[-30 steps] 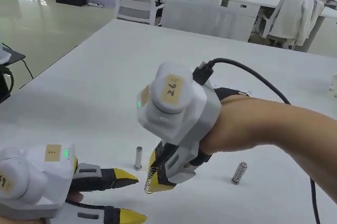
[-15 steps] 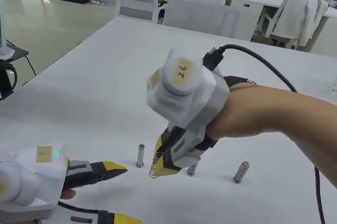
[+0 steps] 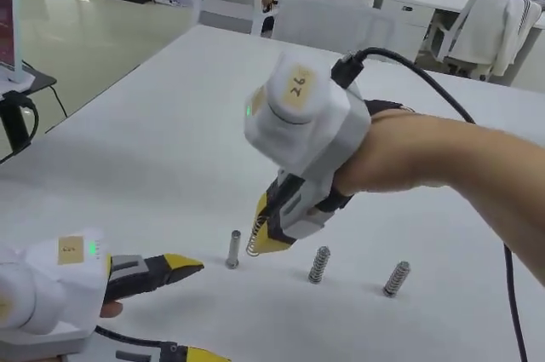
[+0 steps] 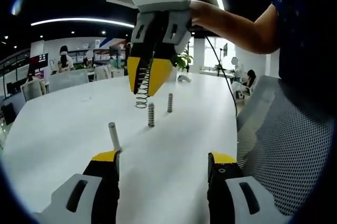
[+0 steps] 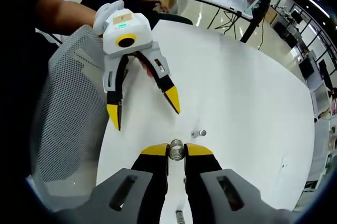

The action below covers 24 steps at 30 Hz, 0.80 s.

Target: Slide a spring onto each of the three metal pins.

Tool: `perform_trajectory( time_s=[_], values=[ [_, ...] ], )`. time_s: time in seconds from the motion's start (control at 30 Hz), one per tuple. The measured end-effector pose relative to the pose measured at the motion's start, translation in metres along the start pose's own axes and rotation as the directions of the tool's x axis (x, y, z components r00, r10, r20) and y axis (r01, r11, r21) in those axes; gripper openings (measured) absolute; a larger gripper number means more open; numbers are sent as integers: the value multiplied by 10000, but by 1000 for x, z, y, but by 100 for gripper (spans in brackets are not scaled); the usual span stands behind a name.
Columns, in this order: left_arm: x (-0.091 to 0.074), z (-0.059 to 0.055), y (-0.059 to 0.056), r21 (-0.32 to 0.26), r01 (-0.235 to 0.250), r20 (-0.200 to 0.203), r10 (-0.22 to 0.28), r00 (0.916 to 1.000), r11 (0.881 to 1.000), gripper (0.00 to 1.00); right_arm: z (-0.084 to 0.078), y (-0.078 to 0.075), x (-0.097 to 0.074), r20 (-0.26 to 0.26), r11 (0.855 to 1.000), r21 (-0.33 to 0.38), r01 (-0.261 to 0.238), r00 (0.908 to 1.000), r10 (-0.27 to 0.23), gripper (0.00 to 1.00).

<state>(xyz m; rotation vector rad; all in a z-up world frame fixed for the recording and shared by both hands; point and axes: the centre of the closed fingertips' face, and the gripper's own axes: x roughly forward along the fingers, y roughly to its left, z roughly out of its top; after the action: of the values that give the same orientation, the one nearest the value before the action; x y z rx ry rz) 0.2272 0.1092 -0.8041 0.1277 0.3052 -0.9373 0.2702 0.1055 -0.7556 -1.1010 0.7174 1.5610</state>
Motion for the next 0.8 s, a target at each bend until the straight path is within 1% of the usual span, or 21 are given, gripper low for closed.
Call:
perform_trajectory(
  time_s=[0.03,0.2,0.27,0.43,0.57,0.8],
  values=[
    [-1,0,0,-20,-28,23,28,10000,10000,64,0,-1,0,4,10000,8,1,10000,-1,9],
    [-2,-1,1,-33,-120,30,120,9999,9999,64,0,-15,6,-68,9998,13,210,9998,-210,9],
    [-3,-2,1,-49,-140,18,140,9999,9999,65,-1,-22,10,-163,9993,-36,377,9992,-378,9],
    [-2,-3,0,-84,-166,31,167,9999,9998,65,-1,-32,17,-197,9984,-78,563,9982,-564,9],
    [-1,-3,-1,-78,-135,10,135,9999,9999,65,0,-37,22,-147,9985,-18,539,9984,-540,9],
    [-1,-2,0,-14,-134,2,134,9999,9999,65,-1,-41,29,-115,9990,52,443,9990,-443,9]
  ],
)
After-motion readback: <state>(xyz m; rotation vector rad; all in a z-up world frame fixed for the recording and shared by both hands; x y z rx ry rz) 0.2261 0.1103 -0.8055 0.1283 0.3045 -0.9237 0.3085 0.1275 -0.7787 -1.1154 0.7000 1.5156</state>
